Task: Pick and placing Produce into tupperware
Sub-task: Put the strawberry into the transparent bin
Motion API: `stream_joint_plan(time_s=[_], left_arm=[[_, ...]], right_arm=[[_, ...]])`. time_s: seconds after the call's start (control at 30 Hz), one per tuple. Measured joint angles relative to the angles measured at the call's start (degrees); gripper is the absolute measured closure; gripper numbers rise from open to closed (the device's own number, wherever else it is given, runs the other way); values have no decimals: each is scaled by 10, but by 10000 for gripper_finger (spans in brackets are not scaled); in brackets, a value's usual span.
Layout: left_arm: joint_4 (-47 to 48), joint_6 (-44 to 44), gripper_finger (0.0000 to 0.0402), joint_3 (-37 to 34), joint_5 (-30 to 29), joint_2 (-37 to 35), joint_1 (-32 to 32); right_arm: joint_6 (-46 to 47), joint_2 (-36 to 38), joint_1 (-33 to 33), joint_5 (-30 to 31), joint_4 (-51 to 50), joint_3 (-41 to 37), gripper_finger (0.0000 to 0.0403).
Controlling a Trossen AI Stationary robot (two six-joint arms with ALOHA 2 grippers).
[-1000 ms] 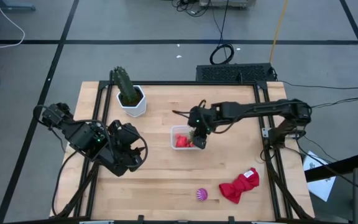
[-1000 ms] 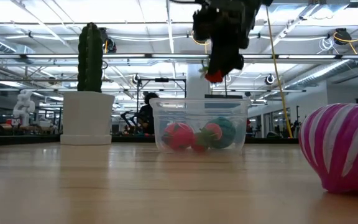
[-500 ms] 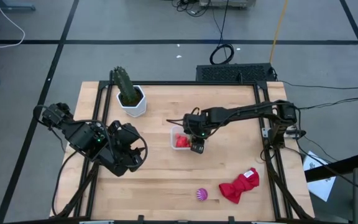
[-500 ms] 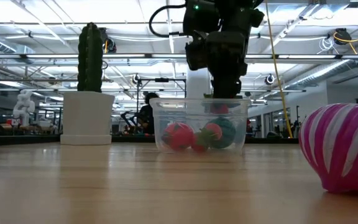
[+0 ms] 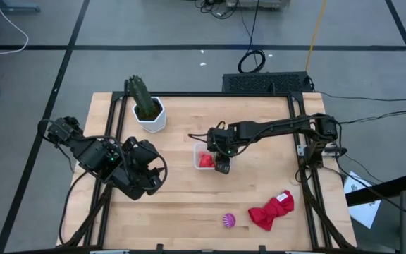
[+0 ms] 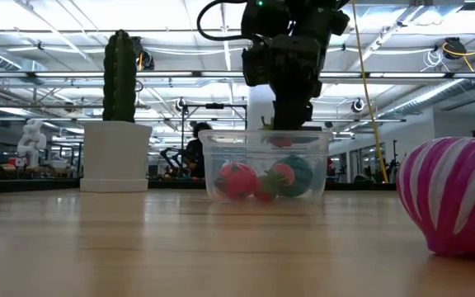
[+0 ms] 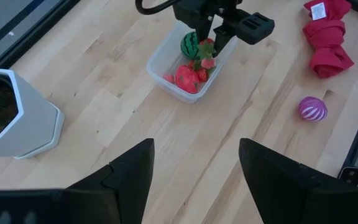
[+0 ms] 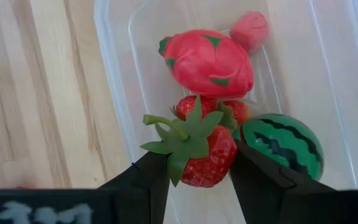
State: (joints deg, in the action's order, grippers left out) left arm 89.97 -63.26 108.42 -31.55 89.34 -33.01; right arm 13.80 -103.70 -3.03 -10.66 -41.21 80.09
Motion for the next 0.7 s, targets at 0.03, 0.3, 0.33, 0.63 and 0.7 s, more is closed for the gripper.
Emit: stream_joint_plan(time_s=[0.03, 0.3, 0.33, 0.63, 0.7], left_arm=[[0, 0, 162, 0, 0, 0, 0], [0, 0, 163, 0, 0, 0, 0], [0, 0, 163, 0, 0, 0, 0], [-1, 0, 162, 0, 1, 0, 0], [-1, 0, 162, 0, 1, 0, 0]], right_arm=[[0, 0, 0, 0, 0, 0, 261], [-2, 0, 0, 1, -9, 0, 261], [-2, 0, 0, 1, -10, 0, 261], [-2, 0, 0, 2, -17, 0, 261], [-10, 0, 0, 3, -17, 0, 261]])
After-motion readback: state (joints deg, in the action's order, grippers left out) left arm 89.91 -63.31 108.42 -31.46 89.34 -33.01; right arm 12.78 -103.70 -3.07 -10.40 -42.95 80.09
